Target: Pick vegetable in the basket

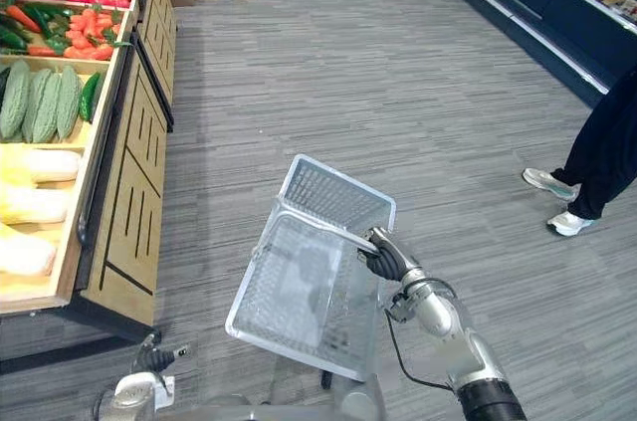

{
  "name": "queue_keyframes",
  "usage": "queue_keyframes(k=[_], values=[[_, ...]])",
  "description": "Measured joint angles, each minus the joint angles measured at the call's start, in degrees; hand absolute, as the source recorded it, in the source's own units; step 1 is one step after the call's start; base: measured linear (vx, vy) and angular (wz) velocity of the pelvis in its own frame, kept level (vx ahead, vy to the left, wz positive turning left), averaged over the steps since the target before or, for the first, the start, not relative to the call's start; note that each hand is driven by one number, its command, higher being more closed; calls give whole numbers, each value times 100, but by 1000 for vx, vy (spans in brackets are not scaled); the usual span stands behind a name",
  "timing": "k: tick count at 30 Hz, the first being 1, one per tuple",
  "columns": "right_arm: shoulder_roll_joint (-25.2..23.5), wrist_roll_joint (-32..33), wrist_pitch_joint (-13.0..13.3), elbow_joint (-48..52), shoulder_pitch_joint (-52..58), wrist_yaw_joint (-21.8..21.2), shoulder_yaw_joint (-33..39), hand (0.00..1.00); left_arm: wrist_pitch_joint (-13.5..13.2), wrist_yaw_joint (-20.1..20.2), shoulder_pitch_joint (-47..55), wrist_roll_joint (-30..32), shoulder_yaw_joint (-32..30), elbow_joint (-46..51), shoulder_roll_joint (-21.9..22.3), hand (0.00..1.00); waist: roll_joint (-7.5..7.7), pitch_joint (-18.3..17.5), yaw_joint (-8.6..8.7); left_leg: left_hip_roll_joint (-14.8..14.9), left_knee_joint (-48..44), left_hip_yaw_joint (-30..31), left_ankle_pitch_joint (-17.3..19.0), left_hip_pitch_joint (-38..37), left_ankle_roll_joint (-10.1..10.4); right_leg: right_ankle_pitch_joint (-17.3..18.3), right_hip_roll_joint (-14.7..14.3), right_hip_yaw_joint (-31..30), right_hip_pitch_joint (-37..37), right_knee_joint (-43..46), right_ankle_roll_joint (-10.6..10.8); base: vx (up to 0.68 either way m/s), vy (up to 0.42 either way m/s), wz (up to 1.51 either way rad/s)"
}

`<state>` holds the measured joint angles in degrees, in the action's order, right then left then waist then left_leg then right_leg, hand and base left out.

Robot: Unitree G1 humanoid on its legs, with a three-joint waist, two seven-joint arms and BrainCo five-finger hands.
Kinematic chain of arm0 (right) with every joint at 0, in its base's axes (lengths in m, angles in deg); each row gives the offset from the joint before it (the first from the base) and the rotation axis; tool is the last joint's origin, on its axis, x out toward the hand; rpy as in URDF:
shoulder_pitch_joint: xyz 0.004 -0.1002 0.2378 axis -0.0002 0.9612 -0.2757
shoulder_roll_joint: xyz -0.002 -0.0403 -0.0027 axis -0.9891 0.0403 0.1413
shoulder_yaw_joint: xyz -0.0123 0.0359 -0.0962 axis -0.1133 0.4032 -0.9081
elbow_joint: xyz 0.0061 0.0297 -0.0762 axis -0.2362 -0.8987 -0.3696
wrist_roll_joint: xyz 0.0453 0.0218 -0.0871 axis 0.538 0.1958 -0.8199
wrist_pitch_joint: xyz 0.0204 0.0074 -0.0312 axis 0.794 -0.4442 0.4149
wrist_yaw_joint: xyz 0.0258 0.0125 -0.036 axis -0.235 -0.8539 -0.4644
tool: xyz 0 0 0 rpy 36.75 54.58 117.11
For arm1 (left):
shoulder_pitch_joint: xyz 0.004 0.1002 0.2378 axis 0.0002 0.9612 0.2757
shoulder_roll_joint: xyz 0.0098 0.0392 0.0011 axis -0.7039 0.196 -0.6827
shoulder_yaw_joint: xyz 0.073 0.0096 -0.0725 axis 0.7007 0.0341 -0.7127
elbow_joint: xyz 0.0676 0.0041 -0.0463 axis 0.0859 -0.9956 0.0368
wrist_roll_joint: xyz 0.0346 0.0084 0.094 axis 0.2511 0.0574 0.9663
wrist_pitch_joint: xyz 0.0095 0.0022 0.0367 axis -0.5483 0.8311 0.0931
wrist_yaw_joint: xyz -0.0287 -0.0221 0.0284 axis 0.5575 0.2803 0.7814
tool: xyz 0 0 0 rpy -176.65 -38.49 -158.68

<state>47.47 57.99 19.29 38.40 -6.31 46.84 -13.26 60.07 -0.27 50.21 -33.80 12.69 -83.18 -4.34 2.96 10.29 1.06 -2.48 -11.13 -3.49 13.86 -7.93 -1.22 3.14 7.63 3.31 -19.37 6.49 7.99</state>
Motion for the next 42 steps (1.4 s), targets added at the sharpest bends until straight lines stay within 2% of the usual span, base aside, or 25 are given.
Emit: queue_keyframes(k=[1,3,4,5,6,8,11,13,14,17,20,22,23,24,25,27,30,31,32,33,34,35,37,40,42], values=[[-9,0,1,0,0,-2,5,100,-13,-5,8,0,-1,-23,5,0,27,5,-2,-22,-8,82,64,-69,89,-2,45,-78,-10,-60,1,432,-198,73],[-13,-1,0,0,26,-17,14,100,-51,-4,141,9,-37,-19,14,0,106,-34,-5,36,-261,414,507,-274,312,-202,56,-57,199,-31,-262,543,-328,84],[4,0,-9,-6,20,-22,77,100,-45,0,193,22,-130,-51,76,0,-49,-42,-10,265,-568,569,798,-270,380,-723,-51,63,198,234,-445,523,-336,75],[2,0,-33,-24,5,-44,85,100,-39,-2,242,38,-206,-125,95,0,-141,-71,-62,419,-795,596,870,-239,408,-839,-134,180,136,533,-542,509,-323,53],[14,0,-65,-27,-8,-109,85,100,9,-9,251,59,-307,-280,133,0,-249,-64,-162,576,-1084,590,860,-195,409,-703,-226,313,98,850,-606,499,-312,26],[18,0,-107,-31,-107,-270,68,100,198,-12,488,79,-569,-574,249,0,-419,-105,-219,876,-2180,566,442,189,466,-197,-480,509,213,1314,-808,531,-334,14],[41,1,-109,-37,-76,-360,43,100,336,-16,714,107,-651,-709,397,0,-413,-94,-263,1164,-3755,369,-926,874,402,82,-564,622,780,1123,-959,413,-235,14],[99,1,-116,-39,-5,-418,71,100,379,-26,870,122,-645,-740,557,0,-371,-81,-290,1489,-4914,-90,-627,1550,240,266,-527,766,1396,797,-1141,376,-164,31],[106,1,-115,-40,30,-432,79,100,382,-54,908,110,-720,-735,588,0,-336,-77,-309,1530,-4945,-212,-544,1654,222,306,-491,806,1531,732,-1134,363,-147,47],[119,0,-113,-64,99,-473,125,100,452,-44,1119,330,-808,-674,622,0,-178,-43,-333,1610,-3836,-1149,-345,1965,141,483,-179,1133,2083,468,-994,256,-49,49],[133,1,-110,-167,146,-469,214,100,505,-18,1138,479,-796,-666,637,0,-236,-73,-317,1508,-2192,-2181,-386,1933,162,553,37,1590,2463,234,-822,249,93,92],[192,-1,-101,-289,149,-464,169,100,616,-20,1144,568,-769,-683,653,0,-379,-109,-347,1421,-837,-2783,-1065,1783,253,697,52,2014,2702,166,-539,252,181,92],[199,-2,-100,-291,149,-463,163,100,623,-20,1148,568,-767,-687,656,0,-396,-114,-350,1423,-778,-2799,-1114,1764,262,712,44,2033,2712,167,-520,251,229,78],[151,-22,-86,-350,141,-441,71,100,722,-26,1219,568,-758,-710,665,0,-490,-133,-404,1360,-436,-3063,-1079,1570,-116,910,56,2181,2919,163,-395,282,269,46],[96,-46,-10,-353,131,-435,-74,100,751,-29,1238,569,-757,-753,639,0,-342,-148,-522,1277,-513,-3242,-895,1573,-66,902,156,2264,2983,74,-364,285,252,45],[-7,-56,222,-347,86,-425,-96,100,757,-23,1224,569,-756,-844,647,0,-206,-156,-612,1211,-715,-3398,-639,1628,-199,791,226,2325,3097,-72,-180,232,150,10],[-31,-56,397,-311,-41,-343,-228,100,750,-31,1220,565,-777,-822,676,0,-156,-192,-590,1078,-1025,-3489,-167,1637,-377,887,470,2377,3187,96,-34,304,207,16],[-41,-56,403,-314,-48,-344,-229,100,757,-41,1213,549,-772,-783,669,0,-147,-191,-591,967,-1028,-3421,1,1581,-352,992,643,2379,3116,482,134,172,160,31],[-41,-57,396,-320,4,-360,-229,100,771,-54,1213,553,-725,-761,665,0,-175,-212,-558,838,-998,-3311,123,1518,-359,1080,958,2339,2820,1540,267,146,165,42],[-45,-62,393,-319,41,-369,-229,100,794,-64,1216,554,-678,-725,653,0,-176,-217,-524,761,-964,-3235,153,1452,-357,1063,1143,2218,2562,2336,268,183,197,81],[-127,-80,367,-319,121,-360,-227,100,825,-84,1223,565,-565,-635,584,0,-44,-271,-428,521,-816,-2998,156,1312,-364,602,1392,1853,1954,4076,28,171,142,78],[-160,-75,356,-318,122,-340,-214,100,831,-102,1221,565,-535,-591,502,0,57,-317,-408,396,-704,-2888,139,1260,-363,371,1426,1702,1702,4698,-132,337,149,110],[-204,-62,371,-308,220,-204,-164,100,862,-254,1188,516,-403,-320,344,0,171,-361,-262,71,-337,-2198,-3,928,-479,577,1133,1590,1256,5797,-514,396,78,133],[-200,-64,251,-312,270,-11,43,100,796,-286,1059,451,-385,-188,297,0,110,-347,-249,8,16,-1394,-155,552,-459,846,867,1569,840,4986,-865,304,-9,150],[-172,-66,99,-429,224,36,128,100,692,-279,991,451,-421,-150,280,0,71,-337,-256,153,-1,-901,-177,549,-393,879,630,1266,590,3658,-726,295,-103,146]])
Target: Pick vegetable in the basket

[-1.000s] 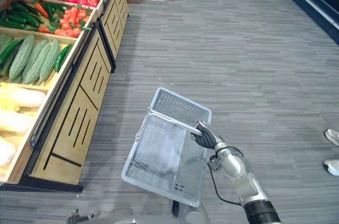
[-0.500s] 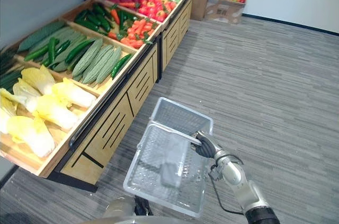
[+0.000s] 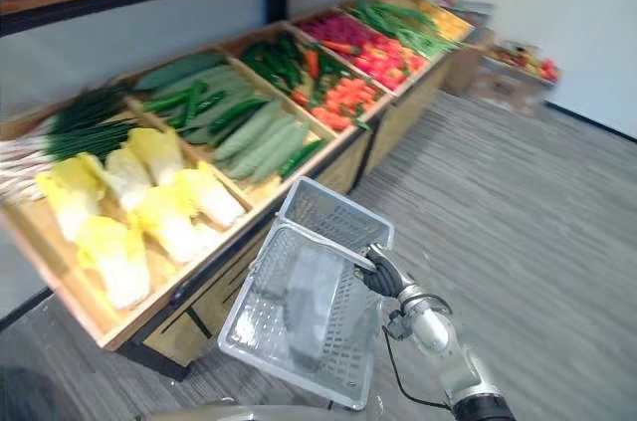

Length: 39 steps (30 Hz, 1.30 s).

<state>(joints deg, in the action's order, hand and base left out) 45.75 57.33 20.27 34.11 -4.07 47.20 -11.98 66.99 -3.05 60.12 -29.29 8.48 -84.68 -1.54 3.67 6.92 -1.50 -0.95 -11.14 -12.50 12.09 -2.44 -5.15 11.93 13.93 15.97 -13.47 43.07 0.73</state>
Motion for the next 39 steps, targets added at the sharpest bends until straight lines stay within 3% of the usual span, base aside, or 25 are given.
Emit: queue_keyframes(k=[1,3,5,8,9,11,12,14,16,20,23,25,29,33,35,39], values=[[-1,51,-121,-281,-51,42,136,100,-21,3,-26,-1,0,18,-32,0,-40,0,-27,124,9,320,-41,1,118,-86,-243,-440,-56,-985,163,318,-157,136],[-1,109,-247,-568,-58,152,319,100,-10,13,-121,-59,5,14,-87,0,-88,27,-15,276,19,821,-42,1,320,-283,-507,-1262,-42,-2099,437,329,-272,137],[1,111,-360,-748,-32,210,372,100,21,35,-163,-234,-21,-37,-126,0,-77,33,-14,384,4,1211,31,-48,528,-433,-551,-1819,-5,-2671,636,303,-366,116],[-25,118,-422,-902,100,192,387,100,62,46,-162,-237,-233,-89,-302,0,213,46,11,447,-114,1513,240,-161,1020,-1112,-337,-1757,406,-3164,733,246,-486,99],[28,116,-414,-1048,133,179,440,100,75,31,-256,-252,-388,-203,-256,0,168,101,-2,648,-257,1537,384,-167,1195,-1122,-415,-1484,509,-3091,911,129,-426,75],[162,114,-536,-1218,130,150,548,100,120,28,-257,-453,-619,-269,101,0,-213,132,14,1190,-383,1180,221,28,1382,-935,-760,-997,562,-3039,553,95,-432,64],[184,120,-580,-1220,107,138,554,100,123,32,-255,-445,-635,-307,171,0,-259,140,15,1236,-369,1133,101,36,1415,-893,-790,-923,553,-2996,497,73,-418,50],[179,193,-677,-1232,128,78,622,100,116,26,-162,-420,-663,-308,313,0,-183,198,31,1270,-419,767,-576,244,1360,-794,-711,-583,660,-3015,350,43,-385,72],[167,291,-808,-1245,274,78,820,100,117,10,-103,-419,-661,-311,392,0,-155,233,124,1341,-379,363,-923,330,1269,-780,-679,-252,881,-3208,317,3,-231,86],[188,337,-910,-1584,357,99,1180,100,75,-15,-52,-419,-659,-305,476,0,-381,173,170,1402,448,-106,-1213,91,1224,-786,-793,45,977,-3394,289,-35,-105,48],[160,339,-1108,-2117,366,79,1319,100,34,-94,-91,-427,-659,-305,476,0,-456,172,198,1399,947,-128,-1229,-72,1254,-824,-857,110,948,-3427,325,-55,26,15],[94,340,-1230,-2618,352,154,1693,100,-131,-286,-157,-440,-697,-305,459,0,-527,130,210,1318,1120,-161,-1149,-73,1311,-966,-822,104,968,-3585,389,-72,140,9],[83,346,-1304,-2983,404,345,2296,100,-420,-611,-285,-653,-1127,-198,373,0,-523,121,284,1108,1227,-296,-1130,-84,1233,-1296,-703,-47,1043,-3946,477,-3,103,-14],[49,465,-1455,-3270,660,534,2624,100,-841,-1103,-441,-677,-1532,756,38,0,-542,103,307,936,1315,-302,-1160,-184,1192,-1392,-565,-65,1147,-4054,536,46,84,1],[-78,466,-1491,-3431,727,636,2749,100,-1225,-1444,-619,-673,-1657,1542,-172,0,-517,54,317,876,1361,-282,-1171,-210,1175,-1410,-551,-50,1184,-4100,545,10,36,4],[-203,466,-1494,-3490,766,793,2813,100,-1590,-1734,-793,-651,-1702,2327,-153,0,-514,53,328,852,1413,-254,-1197,-261,1139,-1414,-537,-23,1194,-4101,551,10,-1,3]])
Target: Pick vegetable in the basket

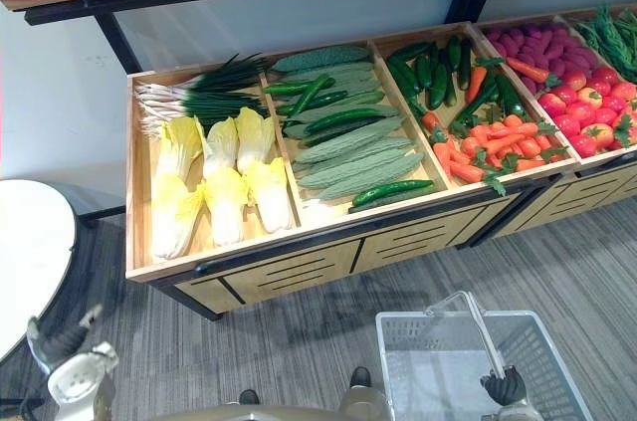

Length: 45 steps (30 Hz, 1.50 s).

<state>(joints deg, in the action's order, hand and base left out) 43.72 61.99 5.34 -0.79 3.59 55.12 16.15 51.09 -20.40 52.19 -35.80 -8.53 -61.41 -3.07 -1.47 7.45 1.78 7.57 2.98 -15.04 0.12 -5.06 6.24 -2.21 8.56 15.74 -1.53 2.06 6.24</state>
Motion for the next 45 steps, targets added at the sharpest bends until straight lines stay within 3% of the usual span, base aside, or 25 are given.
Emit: queue_keyframes(k=[7,14,16,20,25,32,37,45], values=[[-373,-1,0,-27,53,298,4,100,-597,-100,-31,21,33,1520,10,0,78,-57,8,-1,75,21,-12,-42,-17,-6,-19,28,78,-74,7,1,-3,1],[-495,-4,9,-219,36,427,-18,100,-602,77,-91,56,513,1813,6,0,128,-136,32,5,101,-83,14,-129,-13,-47,-60,-64,107,-165,-8,34,-3,-7],[-498,-10,45,-220,10,444,-39,100,-598,70,-109,317,683,1784,-46,0,139,-139,58,17,97,-184,35,-151,-12,-82,-90,-169,87,-197,-19,12,-5,-23],[-496,-9,60,-217,2,528,-241,100,-342,76,-452,546,1117,1152,-354,0,158,-152,133,34,82,-388,95,-226,-17,-105,-134,-364,76,-211,-37,-11,-5,-25],[-525,-11,61,-218,28,527,-345,100,-164,255,-641,528,1487,618,-422,0,249,-167,142,33,86,-564,140,-315,0,-133,-165,-532,67,-247,-32,3,-3,-19],[-533,-12,62,-221,74,534,-473,100,-87,421,-752,445,1555,59,-447,0,289,-183,148,19,87,-660,182,-389,7,-145,-173,-619,66,-283,-16,24,-2,-7],[-534,-21,70,-222,59,547,-540,100,316,428,-939,-27,1583,-348,-574,0,292,-181,146,23,82,-684,191,-412,13,-146,-182,-653,71,-275,-17,3,-5,-2],[-538,-33,69,-222,63,688,-732,100,504,283,-958,-25,1578,-468,-587,0,306,-175,147,21,79,-774,212,-419,13,-154,-187,-734,58,-276,-15,-19,-8,-5]])
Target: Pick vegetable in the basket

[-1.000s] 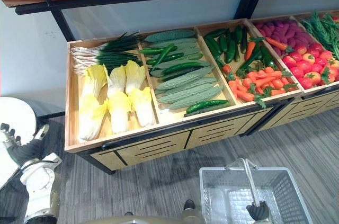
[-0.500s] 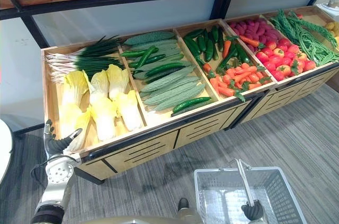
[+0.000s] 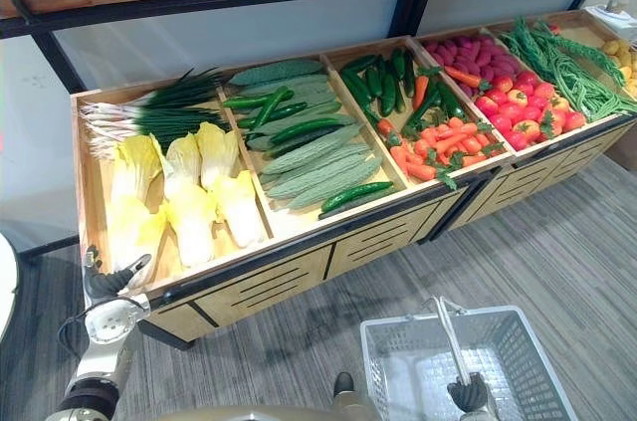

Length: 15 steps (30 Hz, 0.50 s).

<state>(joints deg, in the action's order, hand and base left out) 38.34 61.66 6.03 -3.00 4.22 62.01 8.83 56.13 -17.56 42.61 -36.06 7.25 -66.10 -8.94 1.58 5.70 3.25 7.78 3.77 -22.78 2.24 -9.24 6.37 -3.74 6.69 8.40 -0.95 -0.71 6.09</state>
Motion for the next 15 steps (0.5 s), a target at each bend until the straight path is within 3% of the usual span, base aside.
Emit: queue_keyframes(k=[5,15], values=[[0,1,0,0,-3,14,-30,100,284,-29,-117,95,-3,-181,-7,0,3,2,0,5,2,-19,5,7,7,0,-12,-23,-29,-2,0,2,-4,-1],[55,4,0,0,-22,-2,-157,100,965,347,-507,339,90,-663,-335,0,-2,12,11,27,-77,-157,92,4,20,-2,-44,-159,-79,15,0,-1,-14,-7]])
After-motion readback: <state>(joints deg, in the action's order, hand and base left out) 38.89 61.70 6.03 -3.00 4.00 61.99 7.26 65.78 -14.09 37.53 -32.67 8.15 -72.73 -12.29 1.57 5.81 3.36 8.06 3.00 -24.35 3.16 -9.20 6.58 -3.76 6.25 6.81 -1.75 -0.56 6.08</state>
